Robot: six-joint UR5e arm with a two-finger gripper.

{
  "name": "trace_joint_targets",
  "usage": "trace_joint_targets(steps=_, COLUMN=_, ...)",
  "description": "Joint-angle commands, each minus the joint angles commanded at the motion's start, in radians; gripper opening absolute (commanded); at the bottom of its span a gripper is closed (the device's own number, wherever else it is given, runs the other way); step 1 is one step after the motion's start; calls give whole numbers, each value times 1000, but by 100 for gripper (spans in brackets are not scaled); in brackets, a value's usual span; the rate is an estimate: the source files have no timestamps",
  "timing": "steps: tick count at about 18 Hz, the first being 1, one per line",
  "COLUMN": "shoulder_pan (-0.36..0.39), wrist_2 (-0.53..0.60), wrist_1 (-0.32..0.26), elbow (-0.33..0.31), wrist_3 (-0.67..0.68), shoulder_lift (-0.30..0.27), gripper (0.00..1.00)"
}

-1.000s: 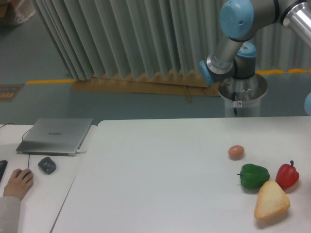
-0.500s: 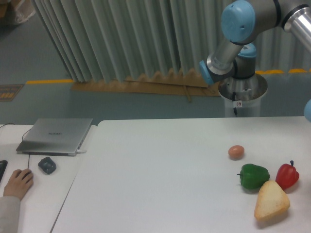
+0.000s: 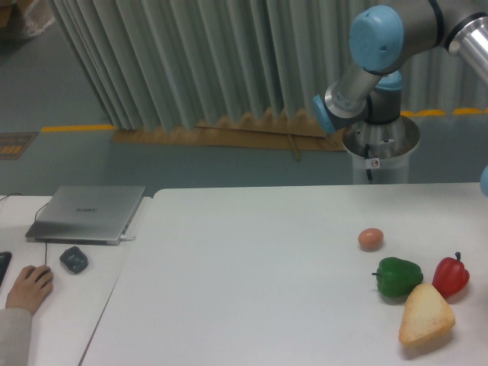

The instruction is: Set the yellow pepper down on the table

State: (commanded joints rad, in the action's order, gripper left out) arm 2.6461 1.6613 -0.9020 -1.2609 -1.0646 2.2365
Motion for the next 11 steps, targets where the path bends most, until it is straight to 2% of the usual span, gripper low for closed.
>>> trace_joint_targets(steps=3, shoulder_pan=0, wrist_2=0, wrist_1=5, elbow=0, wrist_3=0, shoulder_lift=18, gripper=100)
trace_joint_targets(steps=11, shoulder_pan=3, wrist_2=0, wrist_1=5, elbow=-9, wrist_3=0, shoulder_lift=18, gripper=100)
